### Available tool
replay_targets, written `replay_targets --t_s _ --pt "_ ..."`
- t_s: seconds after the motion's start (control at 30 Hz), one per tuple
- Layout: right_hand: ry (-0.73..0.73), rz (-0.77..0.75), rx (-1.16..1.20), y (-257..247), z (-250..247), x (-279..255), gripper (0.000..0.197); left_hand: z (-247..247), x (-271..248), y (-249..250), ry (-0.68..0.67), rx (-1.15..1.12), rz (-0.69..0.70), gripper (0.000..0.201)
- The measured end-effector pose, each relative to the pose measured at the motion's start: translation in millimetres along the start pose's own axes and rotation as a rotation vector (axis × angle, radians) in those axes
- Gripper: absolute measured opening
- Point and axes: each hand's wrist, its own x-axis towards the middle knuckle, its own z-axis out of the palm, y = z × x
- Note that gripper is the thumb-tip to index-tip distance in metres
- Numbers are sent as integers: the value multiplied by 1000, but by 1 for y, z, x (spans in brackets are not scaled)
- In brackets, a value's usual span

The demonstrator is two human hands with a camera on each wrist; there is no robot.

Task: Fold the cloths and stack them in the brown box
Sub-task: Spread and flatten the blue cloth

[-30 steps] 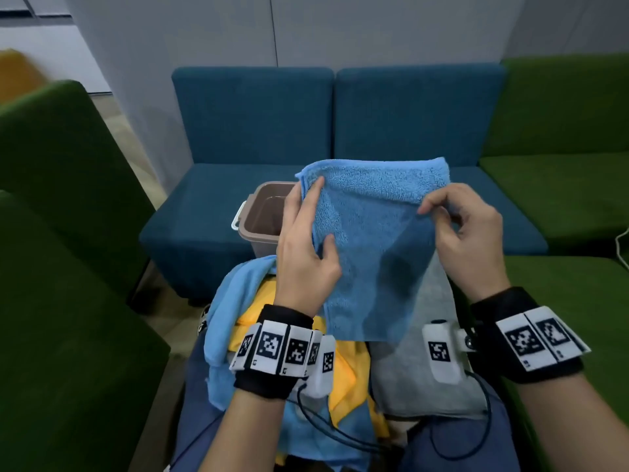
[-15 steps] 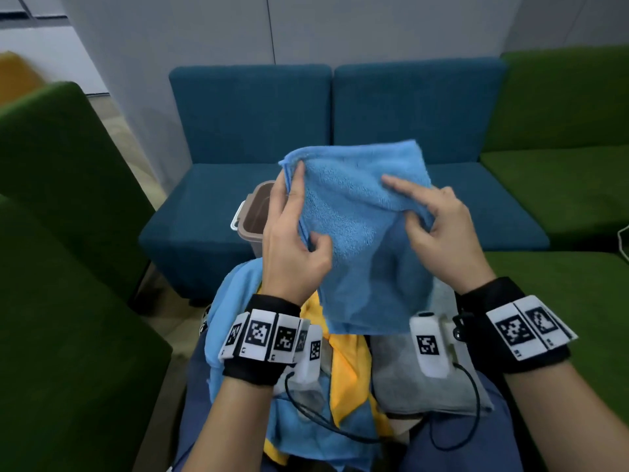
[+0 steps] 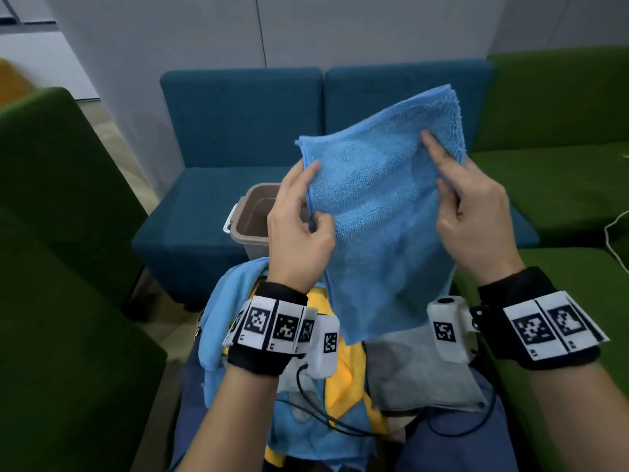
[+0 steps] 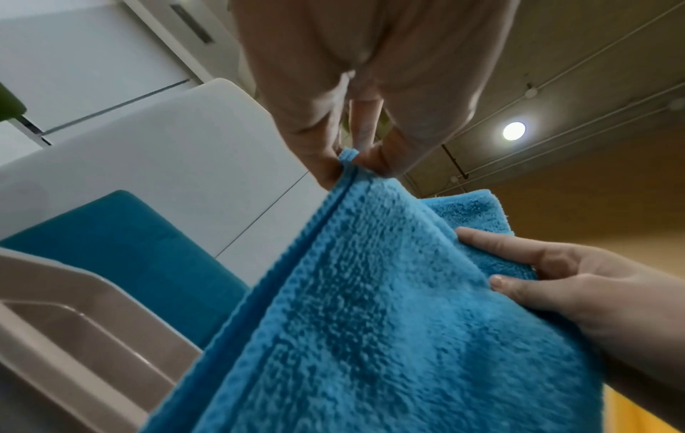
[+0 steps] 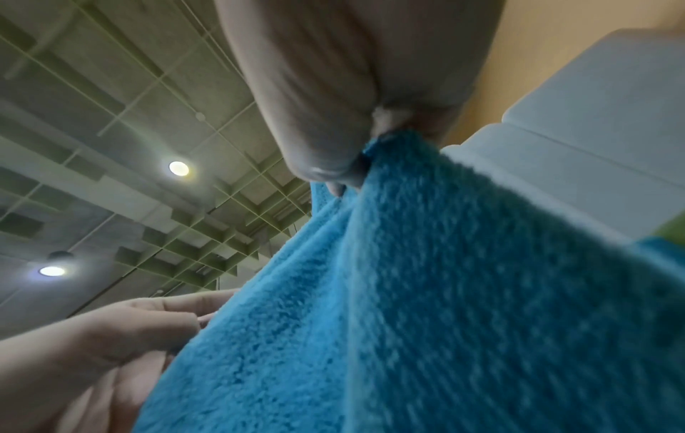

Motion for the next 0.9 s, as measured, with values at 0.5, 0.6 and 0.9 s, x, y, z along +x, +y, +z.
replay_targets --t_s 0.5,0.6,0.9 --pt "-360 262 -87 90 24 -80 60 51 -79 -77 -379 248 -181 87" --pt "-521 409 -74 117 38 -106 60 65 -92 -102 -538 322 -320 84" --pt "-611 556 -63 171 56 -99 61 108 -69 -133 -845 681 -357 82"
